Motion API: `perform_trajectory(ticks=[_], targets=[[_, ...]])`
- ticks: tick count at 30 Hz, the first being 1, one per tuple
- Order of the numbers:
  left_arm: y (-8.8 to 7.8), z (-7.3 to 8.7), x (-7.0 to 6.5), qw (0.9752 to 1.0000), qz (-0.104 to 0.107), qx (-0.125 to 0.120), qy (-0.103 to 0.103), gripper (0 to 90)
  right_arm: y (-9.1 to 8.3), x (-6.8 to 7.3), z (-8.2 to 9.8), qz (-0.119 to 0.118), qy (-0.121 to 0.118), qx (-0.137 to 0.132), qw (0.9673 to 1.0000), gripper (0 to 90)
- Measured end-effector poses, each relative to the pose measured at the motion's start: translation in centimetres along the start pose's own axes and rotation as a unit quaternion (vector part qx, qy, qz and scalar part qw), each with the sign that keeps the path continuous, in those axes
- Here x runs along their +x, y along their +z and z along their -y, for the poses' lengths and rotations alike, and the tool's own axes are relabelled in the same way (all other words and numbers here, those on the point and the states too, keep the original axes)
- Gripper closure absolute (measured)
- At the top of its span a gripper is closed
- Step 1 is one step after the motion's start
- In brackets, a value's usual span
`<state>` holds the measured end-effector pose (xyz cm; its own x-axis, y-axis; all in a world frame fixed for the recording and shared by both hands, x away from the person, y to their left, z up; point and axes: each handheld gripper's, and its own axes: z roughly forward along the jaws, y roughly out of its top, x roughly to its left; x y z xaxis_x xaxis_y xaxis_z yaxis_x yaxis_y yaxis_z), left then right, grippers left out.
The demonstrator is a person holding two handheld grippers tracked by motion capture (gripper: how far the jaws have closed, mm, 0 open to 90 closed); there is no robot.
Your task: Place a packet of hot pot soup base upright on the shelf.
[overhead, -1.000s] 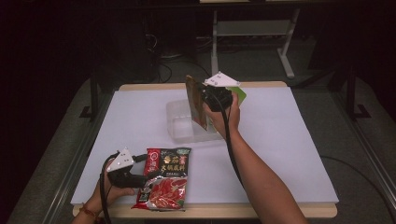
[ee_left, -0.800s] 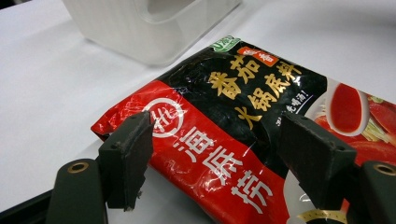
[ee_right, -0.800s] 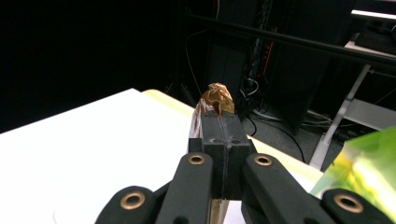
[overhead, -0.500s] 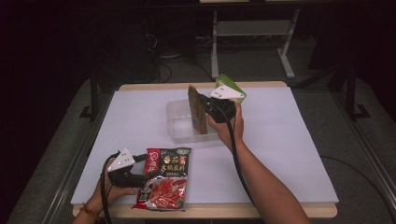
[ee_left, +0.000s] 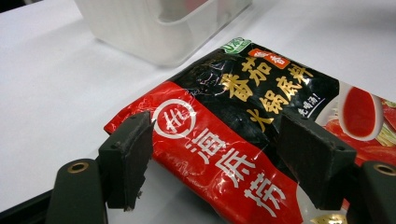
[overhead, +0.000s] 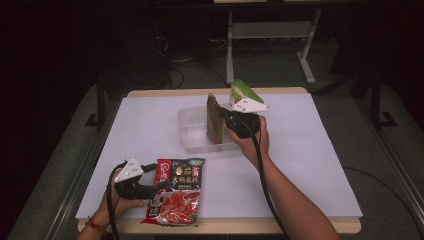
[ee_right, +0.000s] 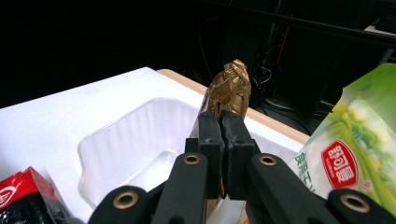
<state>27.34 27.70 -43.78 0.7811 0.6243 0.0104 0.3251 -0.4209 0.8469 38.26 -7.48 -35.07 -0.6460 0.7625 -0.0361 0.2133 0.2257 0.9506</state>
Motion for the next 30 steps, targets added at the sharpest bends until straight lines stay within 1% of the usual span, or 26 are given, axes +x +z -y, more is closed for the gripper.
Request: perform_trajectory(ticks=[6, 16, 23, 26, 29, 30], targets=[[0.1, 0.0, 0.1, 1.0000, 0.001, 0.000, 0.000, 26.4, -0.4, -0.2, 0.4, -0.004, -0.007, 0.007, 0.9999, 86.1], [0.1, 0.0, 0.0, 1.0000, 0.002, 0.001, -0.002, 26.4, -0.7, -0.5, 0.7, -0.011, -0.007, 0.012, 0.9998, 86.0], [-0.1, 0.2, 0.1, 1.0000, 0.000, 0.000, -0.005, 26.4, -1.0, -0.5, 0.9, -0.015, -0.016, 0.019, 0.9996, 84.9], [-0.2, 0.2, 0.1, 1.0000, -0.001, 0.000, -0.004, 26.4, -1.3, -0.6, 1.1, -0.014, -0.021, 0.022, 0.9994, 84.5], [-0.3, 0.2, 0.2, 1.0000, -0.002, -0.002, -0.006, 26.4, -1.7, -0.8, 1.1, -0.017, -0.019, 0.023, 0.9994, 83.7], [-0.3, 0.2, 0.2, 1.0000, -0.002, -0.001, -0.006, 26.4, -1.9, -0.8, 1.1, -0.017, -0.022, 0.024, 0.9993, 83.7]])
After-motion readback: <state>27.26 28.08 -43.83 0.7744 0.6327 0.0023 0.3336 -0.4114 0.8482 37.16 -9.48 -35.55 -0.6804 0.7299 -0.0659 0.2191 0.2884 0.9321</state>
